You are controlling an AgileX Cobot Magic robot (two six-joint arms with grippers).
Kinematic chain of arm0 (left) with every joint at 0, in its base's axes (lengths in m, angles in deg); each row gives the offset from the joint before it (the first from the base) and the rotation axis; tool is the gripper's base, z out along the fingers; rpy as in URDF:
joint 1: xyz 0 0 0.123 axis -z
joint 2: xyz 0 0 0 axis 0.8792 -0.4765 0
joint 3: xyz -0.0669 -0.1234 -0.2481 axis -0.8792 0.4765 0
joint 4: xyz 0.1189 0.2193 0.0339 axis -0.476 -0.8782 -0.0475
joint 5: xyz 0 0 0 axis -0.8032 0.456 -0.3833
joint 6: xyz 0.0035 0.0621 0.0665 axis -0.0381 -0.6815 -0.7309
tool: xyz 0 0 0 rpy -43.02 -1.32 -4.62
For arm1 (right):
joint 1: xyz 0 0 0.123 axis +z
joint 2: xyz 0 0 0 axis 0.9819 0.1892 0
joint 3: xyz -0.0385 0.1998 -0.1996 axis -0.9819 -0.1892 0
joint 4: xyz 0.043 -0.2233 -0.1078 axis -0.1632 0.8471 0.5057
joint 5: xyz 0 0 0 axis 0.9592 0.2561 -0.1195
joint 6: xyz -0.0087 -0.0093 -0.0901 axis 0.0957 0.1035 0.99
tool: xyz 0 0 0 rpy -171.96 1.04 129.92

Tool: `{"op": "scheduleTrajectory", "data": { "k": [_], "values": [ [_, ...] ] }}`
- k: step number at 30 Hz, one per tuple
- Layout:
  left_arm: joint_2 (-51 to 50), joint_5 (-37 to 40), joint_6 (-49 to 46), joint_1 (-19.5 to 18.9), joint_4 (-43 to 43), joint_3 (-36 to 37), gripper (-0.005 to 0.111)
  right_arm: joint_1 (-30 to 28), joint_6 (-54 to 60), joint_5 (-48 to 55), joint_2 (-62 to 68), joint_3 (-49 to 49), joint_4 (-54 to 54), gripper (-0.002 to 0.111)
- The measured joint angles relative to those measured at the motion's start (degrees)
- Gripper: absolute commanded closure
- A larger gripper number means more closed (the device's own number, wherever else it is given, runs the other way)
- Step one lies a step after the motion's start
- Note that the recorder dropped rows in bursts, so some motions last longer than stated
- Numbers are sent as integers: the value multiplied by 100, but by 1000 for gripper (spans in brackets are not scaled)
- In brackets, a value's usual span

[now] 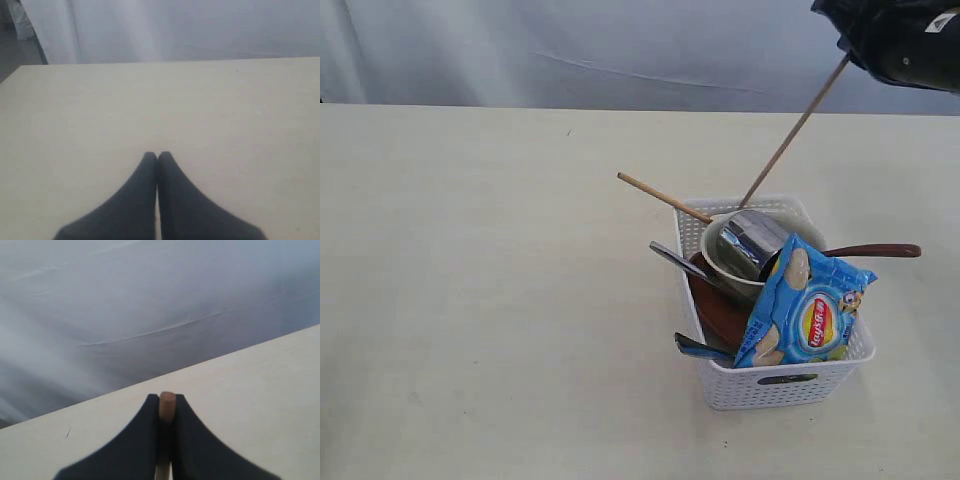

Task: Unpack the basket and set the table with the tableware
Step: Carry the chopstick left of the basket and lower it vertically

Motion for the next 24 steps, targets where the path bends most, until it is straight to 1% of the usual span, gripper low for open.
{"op": "scheduleTrajectory", "data": {
  "k": [11,13,15,16,17,19,22,24],
  "values": [
    [0,0,0,0,0,0,107,0,277,-10,-597,11,0,109],
    [0,0,0,0,0,0,107,0,277,238,-785,144,0,109],
    [0,0,0,0,0,0,107,0,288,997,-901,570,0,109],
    [0,0,0,0,0,0,107,23,310,1655,-917,957,18,109],
    [0,0,0,0,0,0,107,49,309,1999,-917,1170,57,109],
    [0,0,0,0,0,0,107,188,334,2836,-895,1704,239,109],
    [0,0,0,0,0,0,107,603,348,3871,-806,2377,527,109],
    [0,0,0,0,0,0,107,940,348,4302,-711,2648,654,109]
  ]
}}
